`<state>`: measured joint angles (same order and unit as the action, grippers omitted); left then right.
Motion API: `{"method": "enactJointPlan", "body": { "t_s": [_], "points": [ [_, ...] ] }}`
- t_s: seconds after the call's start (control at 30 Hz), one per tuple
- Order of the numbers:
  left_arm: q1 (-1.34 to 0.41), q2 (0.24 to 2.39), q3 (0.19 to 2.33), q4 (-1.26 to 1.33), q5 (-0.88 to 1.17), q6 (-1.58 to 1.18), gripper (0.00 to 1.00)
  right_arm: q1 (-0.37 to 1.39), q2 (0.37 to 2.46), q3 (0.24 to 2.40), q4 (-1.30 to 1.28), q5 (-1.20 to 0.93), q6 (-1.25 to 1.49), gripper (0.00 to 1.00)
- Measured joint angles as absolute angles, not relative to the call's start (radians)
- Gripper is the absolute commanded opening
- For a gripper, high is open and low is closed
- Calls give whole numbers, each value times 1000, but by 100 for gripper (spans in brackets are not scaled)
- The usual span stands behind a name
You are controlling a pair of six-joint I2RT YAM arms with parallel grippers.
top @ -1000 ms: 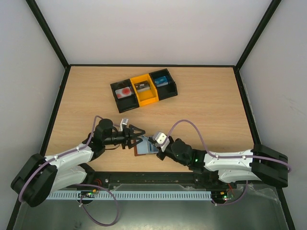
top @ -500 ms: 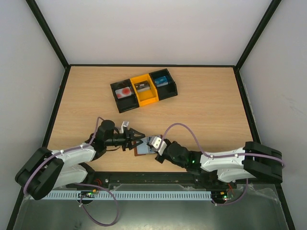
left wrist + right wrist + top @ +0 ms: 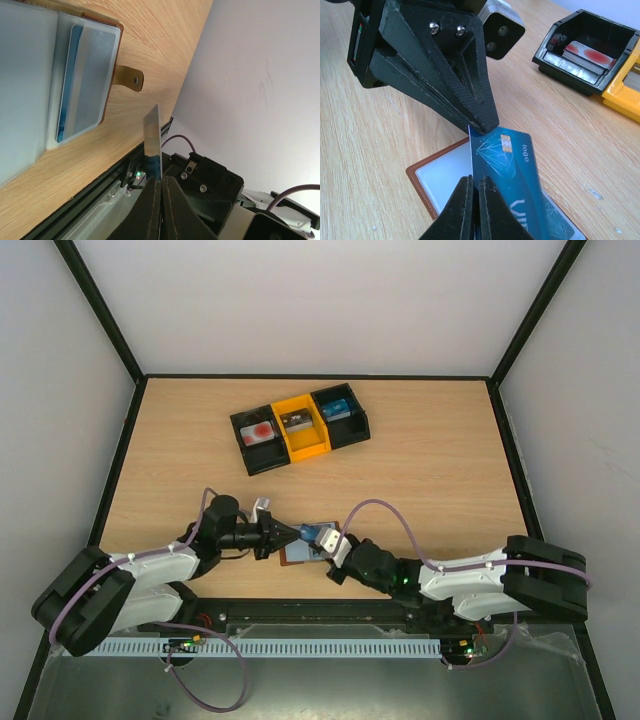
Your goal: Take the credit cards out of the card holder
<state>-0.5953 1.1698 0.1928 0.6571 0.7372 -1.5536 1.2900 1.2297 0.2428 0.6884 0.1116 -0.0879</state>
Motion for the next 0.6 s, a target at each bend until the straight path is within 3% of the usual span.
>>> {"method": "enactJointPlan", "body": {
  "t_s": [0.13,0.23,0.6],
  "points": [
    [-596,1170,193,661,734,-1541,3,1291,1223,236,680,115,-48,32],
    [-596,1170,188,676,732,-1525,3,1291,1206,237,652,113,13,43],
    [-597,965,182,599,608,-1397,3,1292,1110,360,429,171,648,51]
  ]
}}
